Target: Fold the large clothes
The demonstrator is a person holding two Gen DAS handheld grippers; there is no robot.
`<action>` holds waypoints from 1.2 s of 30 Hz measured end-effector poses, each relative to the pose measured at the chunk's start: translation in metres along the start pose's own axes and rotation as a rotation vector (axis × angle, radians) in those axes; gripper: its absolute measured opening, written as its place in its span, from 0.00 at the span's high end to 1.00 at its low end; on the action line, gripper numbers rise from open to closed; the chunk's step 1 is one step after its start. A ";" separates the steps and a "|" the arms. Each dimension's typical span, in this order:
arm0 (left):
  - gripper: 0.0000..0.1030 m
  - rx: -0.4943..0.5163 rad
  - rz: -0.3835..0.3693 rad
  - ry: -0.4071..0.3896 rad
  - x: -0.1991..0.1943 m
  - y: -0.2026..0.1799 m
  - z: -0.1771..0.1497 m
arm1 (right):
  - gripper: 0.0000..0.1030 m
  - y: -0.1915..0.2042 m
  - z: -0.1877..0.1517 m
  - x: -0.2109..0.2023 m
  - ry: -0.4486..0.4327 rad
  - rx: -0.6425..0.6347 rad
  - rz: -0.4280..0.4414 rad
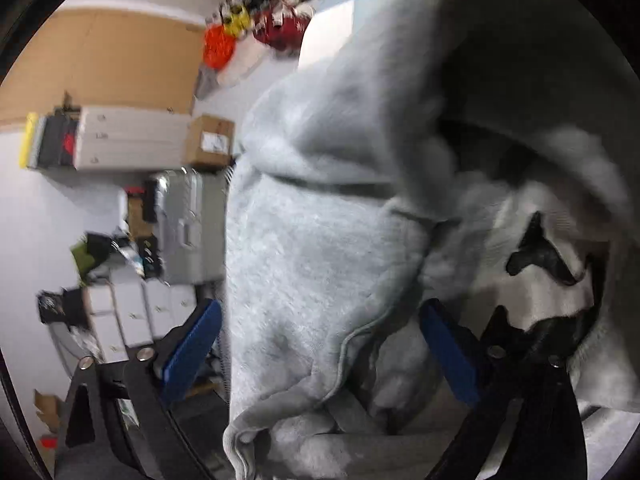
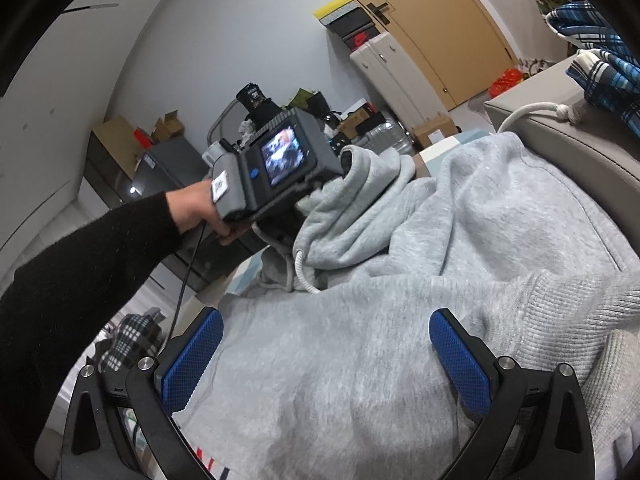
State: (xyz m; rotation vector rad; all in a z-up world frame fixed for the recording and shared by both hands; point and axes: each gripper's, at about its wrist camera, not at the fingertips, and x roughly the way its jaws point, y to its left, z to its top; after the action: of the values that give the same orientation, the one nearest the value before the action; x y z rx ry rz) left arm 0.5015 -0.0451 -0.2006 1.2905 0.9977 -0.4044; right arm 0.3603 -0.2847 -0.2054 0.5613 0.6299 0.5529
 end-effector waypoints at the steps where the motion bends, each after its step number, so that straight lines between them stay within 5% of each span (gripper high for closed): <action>1: 0.09 -0.009 -0.025 0.006 0.003 0.005 0.001 | 0.00 0.001 0.000 0.000 0.002 -0.004 0.000; 3: 0.29 -0.022 -0.040 -0.014 0.003 0.009 0.000 | 0.00 0.003 -0.001 -0.001 0.002 -0.006 -0.001; 4: 0.68 -0.036 -0.038 -0.012 0.004 0.009 0.000 | 0.00 0.004 -0.001 0.000 0.004 -0.005 -0.003; 5: 0.93 -0.060 -0.073 -0.002 0.007 0.012 -0.001 | 0.00 0.003 -0.001 0.000 0.006 -0.003 -0.002; 8: 0.93 -0.098 -0.108 0.030 0.012 0.016 -0.002 | 0.00 0.003 -0.002 -0.001 0.006 0.001 -0.001; 13: 0.94 -0.209 -0.061 -0.020 -0.008 0.028 -0.001 | 0.00 0.003 -0.002 -0.001 0.007 0.001 -0.001; 18: 0.95 -0.379 0.062 -0.044 -0.033 0.053 -0.003 | 0.00 0.003 -0.002 -0.001 0.007 0.002 -0.004; 27: 0.96 -0.657 0.233 -0.200 -0.120 0.089 -0.028 | 0.00 0.003 -0.004 -0.001 -0.001 -0.003 -0.010; 32: 0.96 -0.675 0.238 -0.303 -0.180 0.082 -0.038 | 0.00 0.014 0.000 -0.003 -0.011 -0.037 -0.048; 36: 0.96 -0.655 0.227 -0.344 -0.199 0.077 -0.042 | 0.00 0.051 0.036 -0.018 -0.048 -0.121 -0.083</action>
State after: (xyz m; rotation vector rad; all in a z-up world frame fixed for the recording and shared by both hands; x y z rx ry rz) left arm 0.4342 -0.0376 0.0060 0.6954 0.6040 -0.0969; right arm 0.3567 -0.2705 -0.1420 0.4312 0.5679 0.4944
